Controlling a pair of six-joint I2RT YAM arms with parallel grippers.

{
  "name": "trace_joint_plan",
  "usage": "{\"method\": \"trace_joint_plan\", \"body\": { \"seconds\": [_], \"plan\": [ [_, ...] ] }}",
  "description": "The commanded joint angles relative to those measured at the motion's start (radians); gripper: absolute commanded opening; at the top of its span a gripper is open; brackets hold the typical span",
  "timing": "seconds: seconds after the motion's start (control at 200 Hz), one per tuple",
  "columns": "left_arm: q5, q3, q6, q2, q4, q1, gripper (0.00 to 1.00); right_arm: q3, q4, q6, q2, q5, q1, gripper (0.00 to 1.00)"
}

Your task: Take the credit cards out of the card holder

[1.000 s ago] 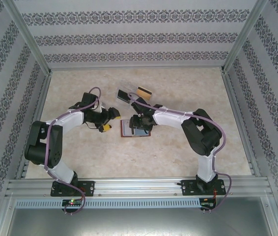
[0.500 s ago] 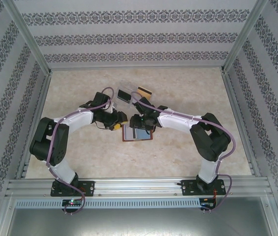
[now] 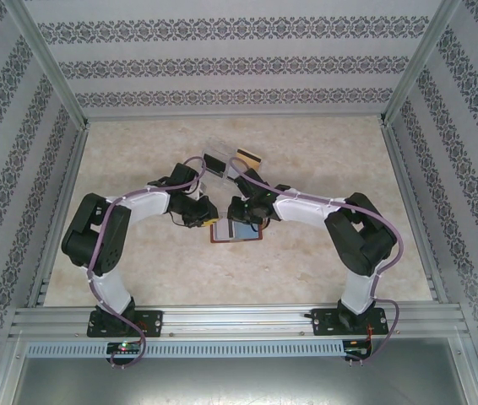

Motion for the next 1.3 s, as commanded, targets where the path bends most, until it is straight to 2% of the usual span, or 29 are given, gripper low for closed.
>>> {"method": "trace_joint_plan", "body": {
  "seconds": [0.0,0.365,0.714,1.294],
  "plan": [
    [0.001,0.023,0.015,0.021,-0.003,-0.018,0.16,-0.018,0.015,0.019,0.024,-0.005,-0.007,0.18],
    [0.0,0.045,0.029,0.059,-0.036,-0.02,0.13,-0.032,0.043,0.023,0.051,-0.042,-0.021,0.12],
    [-0.002,0.057,0.074,0.084,-0.087,-0.019,0.12,-0.043,0.049,0.024,0.05,-0.031,-0.027,0.18],
    [-0.019,0.044,0.091,0.124,-0.095,-0.019,0.1,-0.135,0.251,0.046,0.029,-0.155,-0.054,0.16]
  ]
}}
